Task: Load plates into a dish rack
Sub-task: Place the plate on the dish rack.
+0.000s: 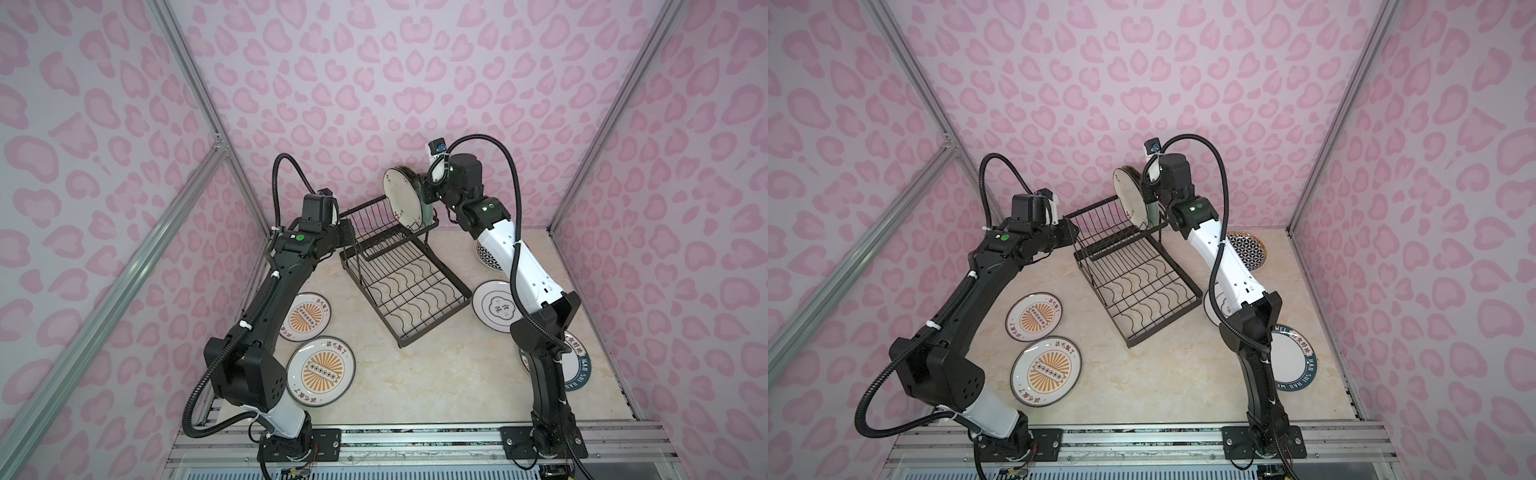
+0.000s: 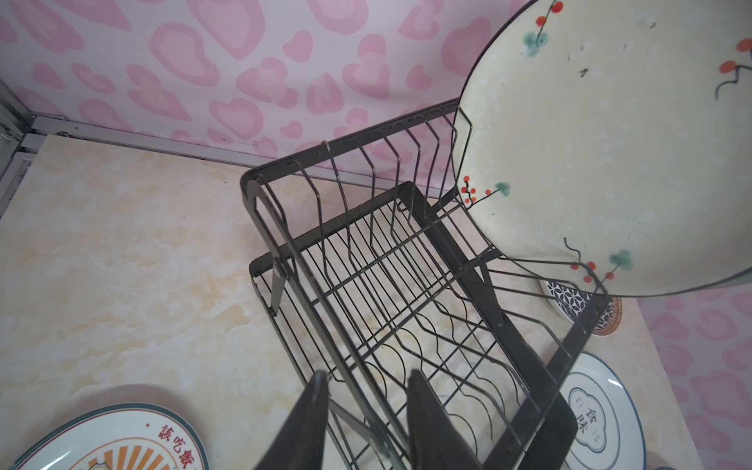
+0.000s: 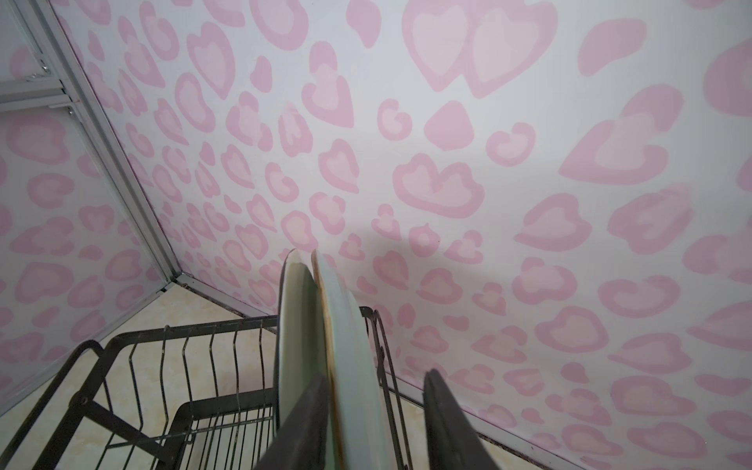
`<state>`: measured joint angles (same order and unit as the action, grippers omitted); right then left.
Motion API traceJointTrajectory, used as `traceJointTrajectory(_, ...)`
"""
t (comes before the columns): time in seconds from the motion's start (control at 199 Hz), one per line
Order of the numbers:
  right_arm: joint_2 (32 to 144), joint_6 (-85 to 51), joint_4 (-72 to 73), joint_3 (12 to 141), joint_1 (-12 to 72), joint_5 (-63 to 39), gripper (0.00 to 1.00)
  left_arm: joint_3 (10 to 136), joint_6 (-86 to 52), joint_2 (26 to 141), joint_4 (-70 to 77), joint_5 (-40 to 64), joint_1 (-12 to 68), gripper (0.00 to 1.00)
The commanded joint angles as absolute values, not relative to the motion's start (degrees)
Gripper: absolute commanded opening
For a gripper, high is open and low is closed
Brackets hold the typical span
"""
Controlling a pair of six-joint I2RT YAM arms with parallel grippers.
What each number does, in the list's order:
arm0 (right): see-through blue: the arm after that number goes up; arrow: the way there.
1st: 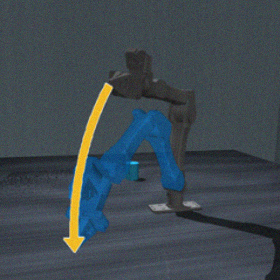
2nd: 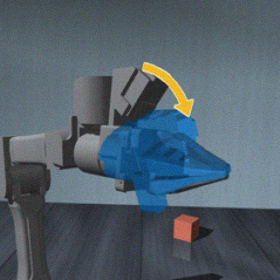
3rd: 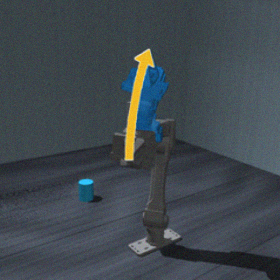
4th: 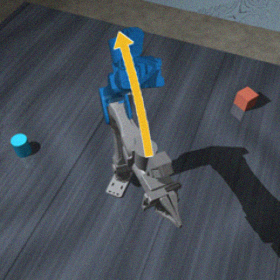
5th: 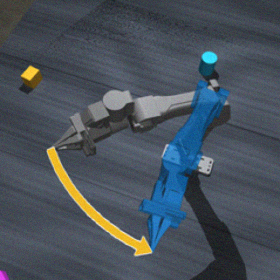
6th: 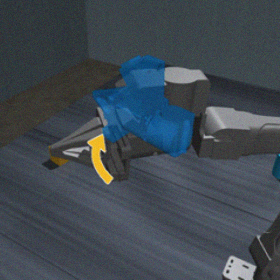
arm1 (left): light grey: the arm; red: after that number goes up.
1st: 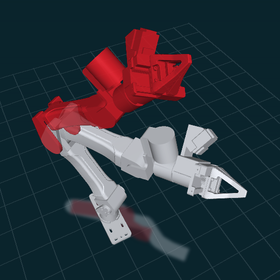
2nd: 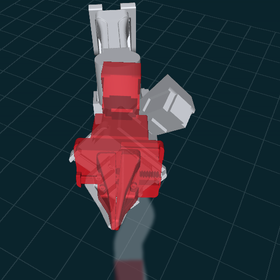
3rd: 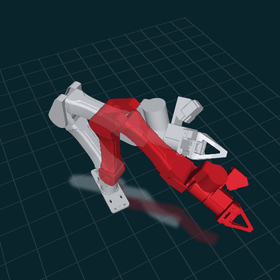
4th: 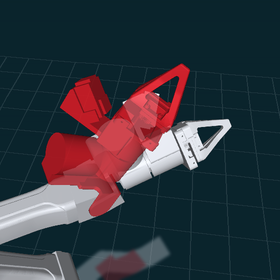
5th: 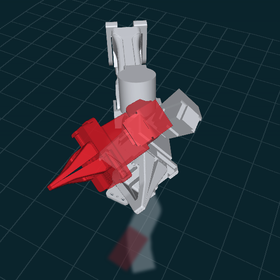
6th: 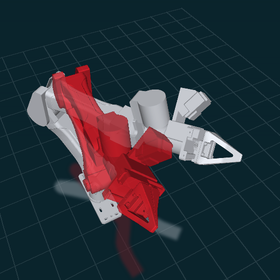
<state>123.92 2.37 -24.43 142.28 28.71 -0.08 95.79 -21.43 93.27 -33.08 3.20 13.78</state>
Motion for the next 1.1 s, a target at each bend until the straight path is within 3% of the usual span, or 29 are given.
traceJointTrajectory(0.0,123.67,0.95,-23.46,142.38,28.48,-2.08,0.39,95.89,-21.97,92.6,-31.98,3.4,13.71,0.35)
traceJointTrajectory(0.587,118.03,-1.8,-20.84,136.14,26.65,-4.83,0.41,96.0,-22.72,88.69,-32.2,1.79,13.71,0.35)
traceJointTrajectory(0.738,112.37,-3.74,-17.09,127.57,25.44,-6.45,0.46,94.35,-23.82,84.1,-34.71,-1.41,13.72,0.35)
traceJointTrajectory(0.803,109.41,-5.07,-15.43,123.29,24.76,-7.68,0.46,92.84,-24.96,82.06,-35.81,-1.98,13.78,0.4)
traceJointTrajectory(1.099,91.72,-12.54,-3.45,96.51,23.15,-12.41,0.46,83.05,-29.75,73.52,-44.08,-5.86,13.72,0.41)
